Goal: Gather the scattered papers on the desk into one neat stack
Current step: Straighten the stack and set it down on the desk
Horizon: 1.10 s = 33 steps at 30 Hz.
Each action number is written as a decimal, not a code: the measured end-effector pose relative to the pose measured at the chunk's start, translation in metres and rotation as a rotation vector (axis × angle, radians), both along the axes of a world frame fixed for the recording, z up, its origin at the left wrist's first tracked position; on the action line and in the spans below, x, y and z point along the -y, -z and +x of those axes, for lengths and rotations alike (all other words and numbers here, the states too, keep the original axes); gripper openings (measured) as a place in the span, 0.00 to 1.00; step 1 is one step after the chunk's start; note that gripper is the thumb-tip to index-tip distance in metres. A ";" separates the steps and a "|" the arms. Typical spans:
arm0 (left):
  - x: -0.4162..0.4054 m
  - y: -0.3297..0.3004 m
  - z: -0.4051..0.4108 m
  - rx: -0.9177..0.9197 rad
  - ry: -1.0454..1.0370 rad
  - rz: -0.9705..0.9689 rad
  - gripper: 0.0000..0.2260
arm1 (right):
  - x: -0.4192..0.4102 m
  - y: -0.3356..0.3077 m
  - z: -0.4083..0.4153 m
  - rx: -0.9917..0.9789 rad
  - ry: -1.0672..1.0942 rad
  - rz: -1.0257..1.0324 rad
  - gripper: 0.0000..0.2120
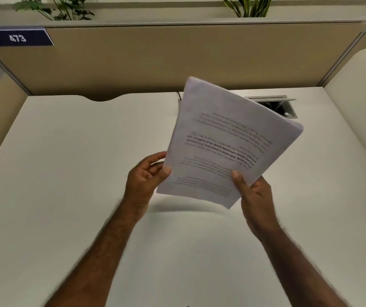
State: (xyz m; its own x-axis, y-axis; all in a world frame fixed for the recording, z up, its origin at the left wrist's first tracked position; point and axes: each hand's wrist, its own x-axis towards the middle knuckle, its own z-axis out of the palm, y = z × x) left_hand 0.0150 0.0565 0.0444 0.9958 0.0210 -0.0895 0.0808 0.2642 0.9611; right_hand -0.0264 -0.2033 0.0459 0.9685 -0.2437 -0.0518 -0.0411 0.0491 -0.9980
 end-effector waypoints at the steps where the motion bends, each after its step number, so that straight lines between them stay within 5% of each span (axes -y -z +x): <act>1: -0.002 -0.009 0.004 0.043 0.042 0.069 0.17 | 0.002 -0.005 -0.001 0.021 -0.020 -0.046 0.14; 6: 0.008 -0.030 0.010 0.144 0.106 0.414 0.13 | 0.003 -0.015 -0.005 0.085 -0.136 -0.191 0.14; 26: 0.027 0.036 -0.016 -0.110 0.147 0.453 0.09 | 0.004 0.064 -0.011 -0.122 -0.182 -0.344 0.11; 33: 0.027 0.034 -0.016 -0.211 0.091 0.272 0.10 | 0.008 0.061 -0.009 -0.113 -0.117 -0.279 0.13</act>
